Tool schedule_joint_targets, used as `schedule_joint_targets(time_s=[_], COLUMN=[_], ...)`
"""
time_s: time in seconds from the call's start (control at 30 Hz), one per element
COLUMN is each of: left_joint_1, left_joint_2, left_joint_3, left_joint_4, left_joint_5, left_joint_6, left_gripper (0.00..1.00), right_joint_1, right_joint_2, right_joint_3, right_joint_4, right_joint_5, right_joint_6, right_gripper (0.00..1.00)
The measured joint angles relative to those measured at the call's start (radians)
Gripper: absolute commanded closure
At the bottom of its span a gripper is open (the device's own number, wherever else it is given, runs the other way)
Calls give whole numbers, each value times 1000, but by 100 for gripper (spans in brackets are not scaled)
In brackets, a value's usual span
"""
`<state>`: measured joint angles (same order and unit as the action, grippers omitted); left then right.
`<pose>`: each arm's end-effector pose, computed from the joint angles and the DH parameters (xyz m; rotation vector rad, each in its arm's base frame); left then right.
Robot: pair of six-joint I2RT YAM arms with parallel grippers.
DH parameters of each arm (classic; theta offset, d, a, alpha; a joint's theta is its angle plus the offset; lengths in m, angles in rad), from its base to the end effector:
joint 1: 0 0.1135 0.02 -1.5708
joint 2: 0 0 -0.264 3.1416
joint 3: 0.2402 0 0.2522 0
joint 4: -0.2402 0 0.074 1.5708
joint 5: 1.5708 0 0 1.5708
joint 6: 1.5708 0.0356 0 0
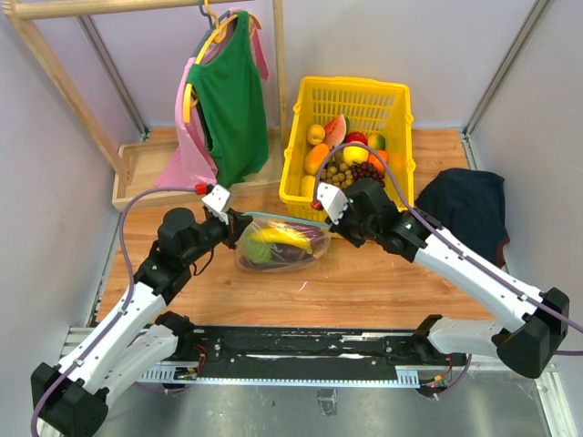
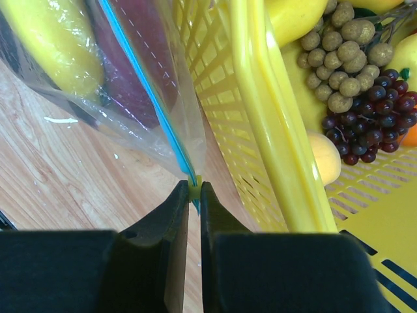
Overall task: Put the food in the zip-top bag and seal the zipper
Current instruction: Zip the zipper food storage bag at the center of the board.
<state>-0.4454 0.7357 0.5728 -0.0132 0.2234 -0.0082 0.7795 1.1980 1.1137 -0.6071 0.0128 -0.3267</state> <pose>0.1615 -0.0859 0.2911 0.5444 1.6861 -0.5251 0.1834 0.1806 0.3286 -1.1878 1.9369 0.2257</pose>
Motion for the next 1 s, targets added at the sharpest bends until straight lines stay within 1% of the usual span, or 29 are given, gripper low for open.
schedule_joint_targets(time_s=[0.3, 0.47, 1.0], left_joint_1=[0, 0, 0], left_joint_2=[6, 7, 8], left_joint_3=[2, 3, 3], left_joint_4=[-6, -12, -19], left_joint_5=[14, 14, 14], left_joint_6=[-1, -1, 0], left_gripper=[100, 100, 100], right_joint_1=[-57, -68, -69], right_joint_2=[-11, -25, -43], right_joint_3=[-8, -11, -25], right_joint_4=[14, 11, 18], right_joint_5=[-16, -47, -53], right_joint_6=[47, 56, 66], right_gripper=[99, 99, 99])
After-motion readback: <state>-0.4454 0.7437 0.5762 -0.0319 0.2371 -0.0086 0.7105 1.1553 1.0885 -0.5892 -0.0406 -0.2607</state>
